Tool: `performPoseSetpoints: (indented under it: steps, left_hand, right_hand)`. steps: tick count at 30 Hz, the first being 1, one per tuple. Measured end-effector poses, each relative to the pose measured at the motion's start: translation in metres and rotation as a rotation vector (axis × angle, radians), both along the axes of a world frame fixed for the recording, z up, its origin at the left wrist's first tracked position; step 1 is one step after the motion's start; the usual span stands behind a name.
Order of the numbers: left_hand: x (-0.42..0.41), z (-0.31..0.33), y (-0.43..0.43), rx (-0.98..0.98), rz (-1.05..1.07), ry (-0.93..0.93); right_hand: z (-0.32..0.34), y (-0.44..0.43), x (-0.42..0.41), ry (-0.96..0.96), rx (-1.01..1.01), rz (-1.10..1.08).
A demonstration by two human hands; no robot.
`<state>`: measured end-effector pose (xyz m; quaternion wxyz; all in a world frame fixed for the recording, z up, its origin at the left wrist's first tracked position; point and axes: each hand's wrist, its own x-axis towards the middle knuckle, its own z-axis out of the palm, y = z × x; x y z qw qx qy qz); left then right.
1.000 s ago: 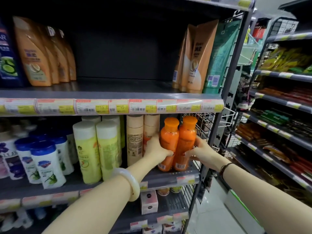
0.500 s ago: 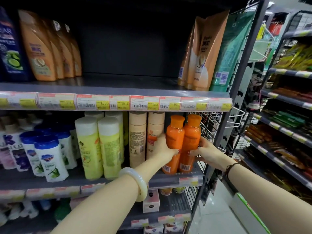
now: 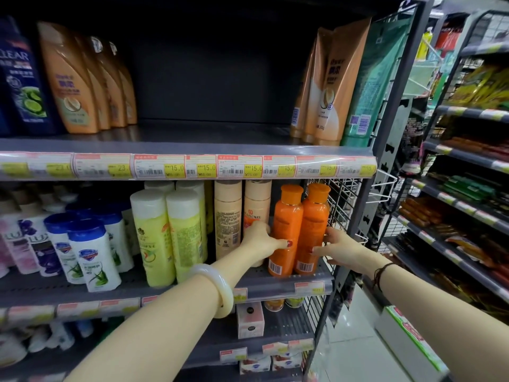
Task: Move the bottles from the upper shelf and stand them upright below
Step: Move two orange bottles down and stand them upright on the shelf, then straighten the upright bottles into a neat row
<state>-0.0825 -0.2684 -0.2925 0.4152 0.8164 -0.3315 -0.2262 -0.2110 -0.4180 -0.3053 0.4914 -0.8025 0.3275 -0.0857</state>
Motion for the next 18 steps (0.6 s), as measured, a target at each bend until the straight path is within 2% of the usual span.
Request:
performPoseSetpoints:
  steps: [7,9,18]
  left_hand:
    - [0.018,0.005,0.038,0.023,0.048,-0.050]
    - [0.022,0.005,0.048,-0.001,0.078,-0.033]
    - [0.030,0.004,0.086,-0.041,0.149,-0.069]
  right_hand:
    - [0.011,0.032,-0.006,0.345,-0.296,0.016]
    - [0.015,0.048,-0.002,0.339,-0.321,0.050]
    - [0.021,0.110,0.042,0.106,-0.190,0.053]
